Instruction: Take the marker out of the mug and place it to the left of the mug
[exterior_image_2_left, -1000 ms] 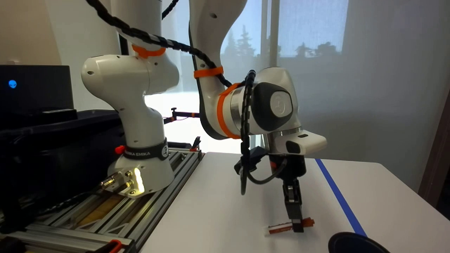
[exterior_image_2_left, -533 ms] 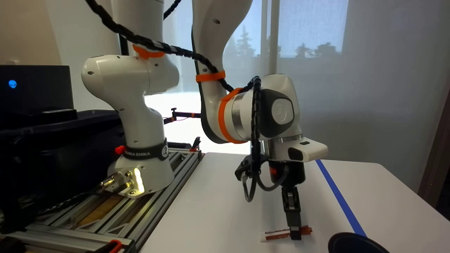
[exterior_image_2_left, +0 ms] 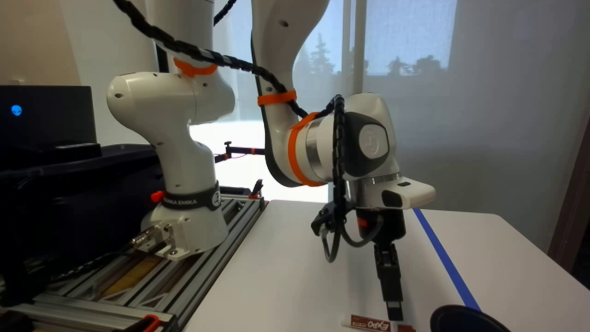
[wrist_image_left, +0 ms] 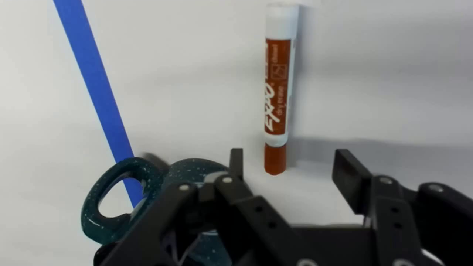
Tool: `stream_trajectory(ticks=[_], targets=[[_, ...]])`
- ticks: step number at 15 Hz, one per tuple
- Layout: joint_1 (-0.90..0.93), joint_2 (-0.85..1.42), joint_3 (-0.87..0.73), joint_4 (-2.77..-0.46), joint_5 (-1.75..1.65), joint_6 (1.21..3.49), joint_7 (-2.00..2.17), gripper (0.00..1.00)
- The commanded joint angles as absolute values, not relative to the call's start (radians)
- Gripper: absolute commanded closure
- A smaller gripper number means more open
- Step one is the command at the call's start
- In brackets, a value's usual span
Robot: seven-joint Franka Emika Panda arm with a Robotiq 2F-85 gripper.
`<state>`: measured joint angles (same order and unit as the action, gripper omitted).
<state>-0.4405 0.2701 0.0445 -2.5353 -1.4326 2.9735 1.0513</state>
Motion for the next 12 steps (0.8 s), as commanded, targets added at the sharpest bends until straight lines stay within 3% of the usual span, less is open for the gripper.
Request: stream_trajectory(ticks=[1, 10, 11, 12], targets=[[-0.439, 0.204, 0.046, -2.564, -1.421, 2.964, 1.085, 0.03], [-0.431, 0.084, 0.087, -2.66, -1.185, 2.828, 0.996, 0.0], [-0.333, 0.074, 0.003, -2.671, -1.091, 2.807, 0.936, 0.0], [-0.416, 0.067, 0.097, -2.678, -1.026, 2.771, 0.881, 0.0]])
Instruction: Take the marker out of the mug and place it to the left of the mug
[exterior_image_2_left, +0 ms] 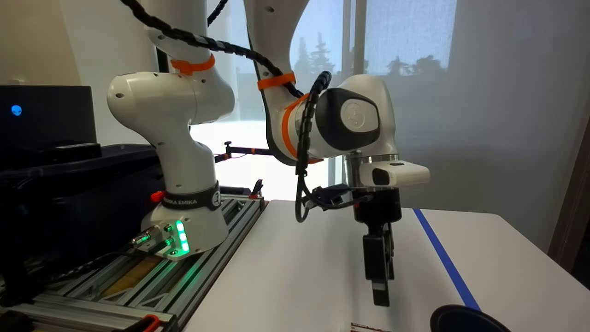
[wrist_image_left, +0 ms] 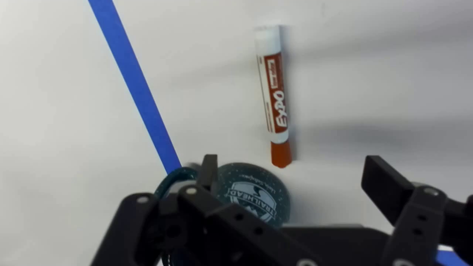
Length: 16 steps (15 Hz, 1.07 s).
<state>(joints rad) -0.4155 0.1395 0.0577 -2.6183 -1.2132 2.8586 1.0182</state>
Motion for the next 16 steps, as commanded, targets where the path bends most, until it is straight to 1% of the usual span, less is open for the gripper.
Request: stream_trajectory(ticks=[1, 4, 5, 8, 11, 16], targets=[[-0.404, 0.059, 0.101, -2.684, -0.941, 2.746, 0.808, 0.0], [-0.408, 0.036, 0.153, -2.681, -0.7, 2.67, 0.604, 0.0], [-0.294, 0.025, 0.056, -2.675, -0.618, 2.649, 0.538, 0.0], [-0.223, -0.018, 0.012, -2.657, -0.443, 2.549, 0.371, 0.0], [-0.183, -0.068, -0.026, -2.654, -0.337, 2.503, 0.23, 0.0], [-0.155, -0.12, -0.071, -2.657, -0.19, 2.494, -0.028, 0.0]])
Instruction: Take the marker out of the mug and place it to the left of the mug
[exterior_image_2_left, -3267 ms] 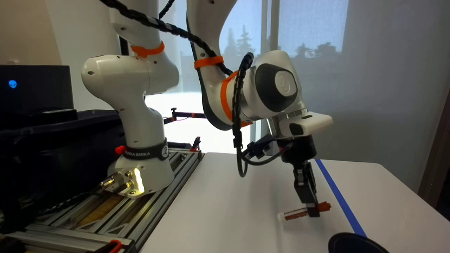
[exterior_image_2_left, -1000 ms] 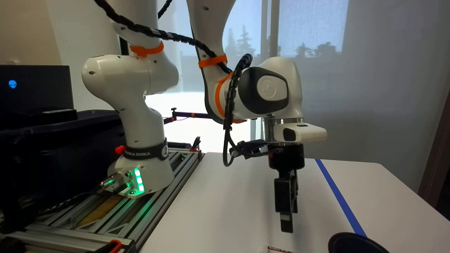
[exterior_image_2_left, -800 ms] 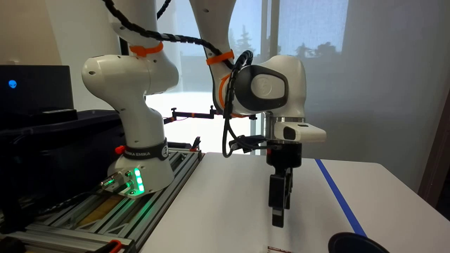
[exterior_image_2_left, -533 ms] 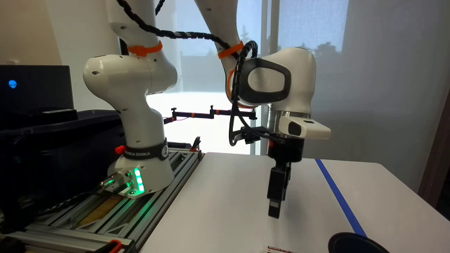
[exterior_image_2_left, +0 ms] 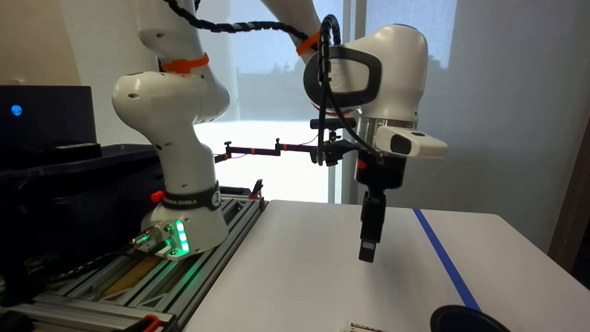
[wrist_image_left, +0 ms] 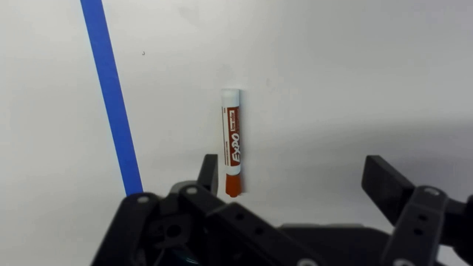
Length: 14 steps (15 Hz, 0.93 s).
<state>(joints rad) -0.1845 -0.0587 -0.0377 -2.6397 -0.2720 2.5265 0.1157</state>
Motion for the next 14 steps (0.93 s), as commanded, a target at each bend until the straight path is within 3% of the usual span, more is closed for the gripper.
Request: stream_trajectory(ticks=[1, 14], targets=[[-0.151, -0.128, -0.078, -2.657, -0.169, 2.488, -0.07, 0.0], [-0.15, -0.103, -0.091, -2.643, -0.201, 2.505, -0.097, 0.0]])
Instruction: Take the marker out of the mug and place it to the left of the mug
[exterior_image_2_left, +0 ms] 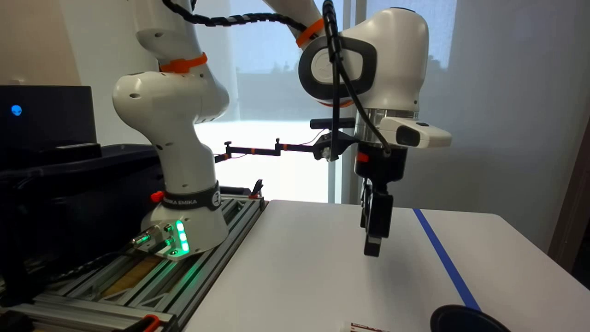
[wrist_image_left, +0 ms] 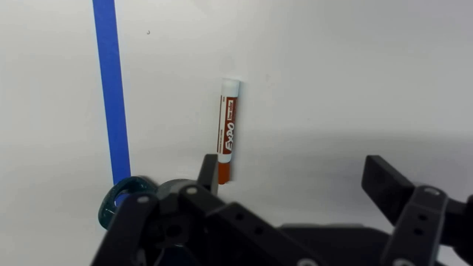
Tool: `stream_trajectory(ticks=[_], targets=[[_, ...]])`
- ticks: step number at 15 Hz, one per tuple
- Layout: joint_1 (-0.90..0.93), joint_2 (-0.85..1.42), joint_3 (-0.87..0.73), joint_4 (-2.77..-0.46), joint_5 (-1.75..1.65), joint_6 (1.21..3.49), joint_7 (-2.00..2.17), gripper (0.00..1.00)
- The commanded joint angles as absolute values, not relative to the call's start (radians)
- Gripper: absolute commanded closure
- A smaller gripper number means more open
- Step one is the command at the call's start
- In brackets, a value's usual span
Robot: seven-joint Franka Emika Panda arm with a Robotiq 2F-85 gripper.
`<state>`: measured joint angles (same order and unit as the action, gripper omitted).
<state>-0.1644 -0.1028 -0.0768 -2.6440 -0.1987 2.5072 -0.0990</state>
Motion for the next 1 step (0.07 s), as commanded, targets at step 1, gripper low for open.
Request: stream_trajectory(ticks=[1], targets=[[-0.15, -0.103, -0.091, -2.643, -0.201, 2.505, -0.097, 0.0]])
